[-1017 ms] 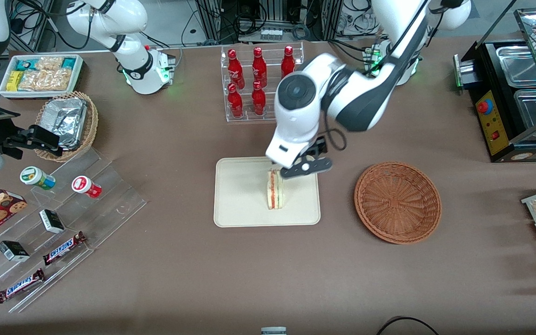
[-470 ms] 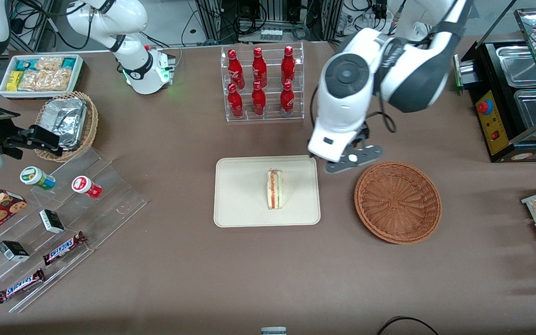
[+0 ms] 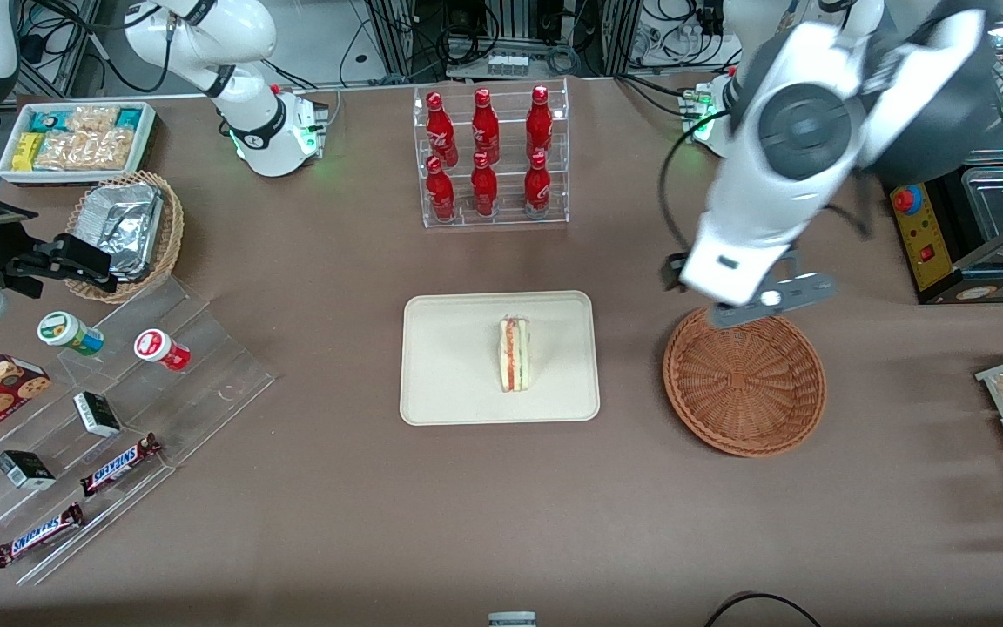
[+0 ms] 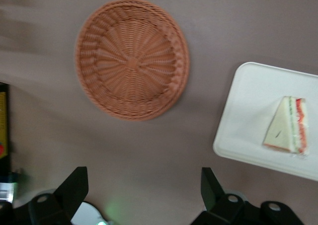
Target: Place sandwich from basket to tray
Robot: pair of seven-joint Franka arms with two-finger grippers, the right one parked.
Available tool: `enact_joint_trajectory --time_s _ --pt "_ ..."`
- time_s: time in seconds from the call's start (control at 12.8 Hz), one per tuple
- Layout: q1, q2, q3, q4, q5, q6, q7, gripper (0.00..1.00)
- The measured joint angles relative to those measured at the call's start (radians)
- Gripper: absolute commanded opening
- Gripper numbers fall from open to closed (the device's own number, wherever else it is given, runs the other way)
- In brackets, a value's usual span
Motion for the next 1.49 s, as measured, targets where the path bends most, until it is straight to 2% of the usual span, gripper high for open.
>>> enact_joint_trajectory --time_s 0.47,0.86,1.1,1.49 --pt "0.193 -0.166 0.003 -0.167 -0.029 -0.003 0.275 1.00" --pt "0.323 -0.226 0.004 -0.207 -0.064 -0.001 0.467 1.00" --pt "0.348 -0.235 0.004 -0.208 -0.066 0.004 0.537 1.00" --pt "0.349 -0.236 0.003 -0.202 -0.088 0.026 0.549 1.00"
